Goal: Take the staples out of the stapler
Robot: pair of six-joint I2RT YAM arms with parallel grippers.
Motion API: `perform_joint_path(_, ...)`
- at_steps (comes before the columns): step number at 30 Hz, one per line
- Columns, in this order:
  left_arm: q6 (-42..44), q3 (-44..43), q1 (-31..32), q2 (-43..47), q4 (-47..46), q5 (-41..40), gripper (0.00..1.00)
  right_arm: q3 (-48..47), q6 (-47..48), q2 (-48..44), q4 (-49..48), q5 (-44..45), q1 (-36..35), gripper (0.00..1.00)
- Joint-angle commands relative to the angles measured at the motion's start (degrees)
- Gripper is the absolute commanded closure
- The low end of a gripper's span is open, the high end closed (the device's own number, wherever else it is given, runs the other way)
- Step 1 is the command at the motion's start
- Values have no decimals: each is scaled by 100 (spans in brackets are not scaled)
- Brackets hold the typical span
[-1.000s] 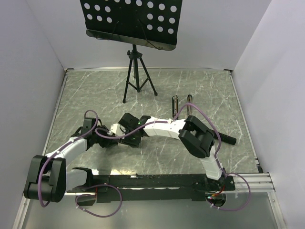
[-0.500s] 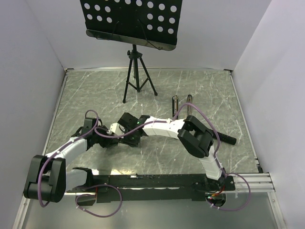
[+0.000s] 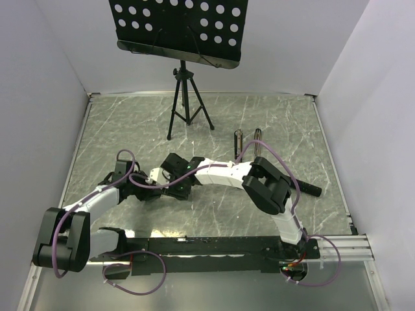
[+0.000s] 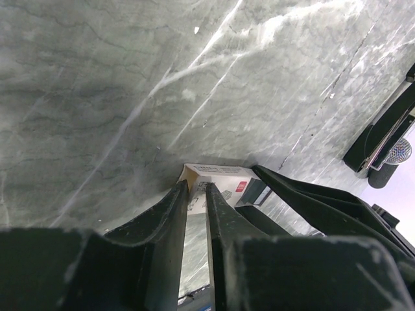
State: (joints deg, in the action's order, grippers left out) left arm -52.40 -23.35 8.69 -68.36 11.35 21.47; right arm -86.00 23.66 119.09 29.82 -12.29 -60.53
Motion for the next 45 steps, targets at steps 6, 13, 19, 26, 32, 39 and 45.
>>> perform_joint_path(6, -147, 94, 124, -64, -397, 94, 78, 83, 51, -88, -152, -370, -38, 59)
perform_joint_path(13, -218, 147, 239, -46, -450, 59, 78, 21, 60, -35, -126, -440, -37, 59)
perform_joint_path(19, -165, 130, 265, -134, -450, -29, 78, 381, 218, -237, -135, -687, -38, 60)
perform_joint_path(26, -226, 173, 282, -134, -564, -12, 78, 531, 253, -404, 24, -888, -46, 61)
perform_joint_path(32, -209, 173, 344, -81, -564, -47, 78, 496, 306, -351, 102, -906, -55, 61)
perform_joint_path(39, -279, 199, 493, -64, -669, -21, 74, 444, 236, -343, 33, -757, -73, 62)
perform_joint_path(45, -200, 68, 608, -187, -521, -108, 69, 759, 376, -430, -100, -933, -117, 62)
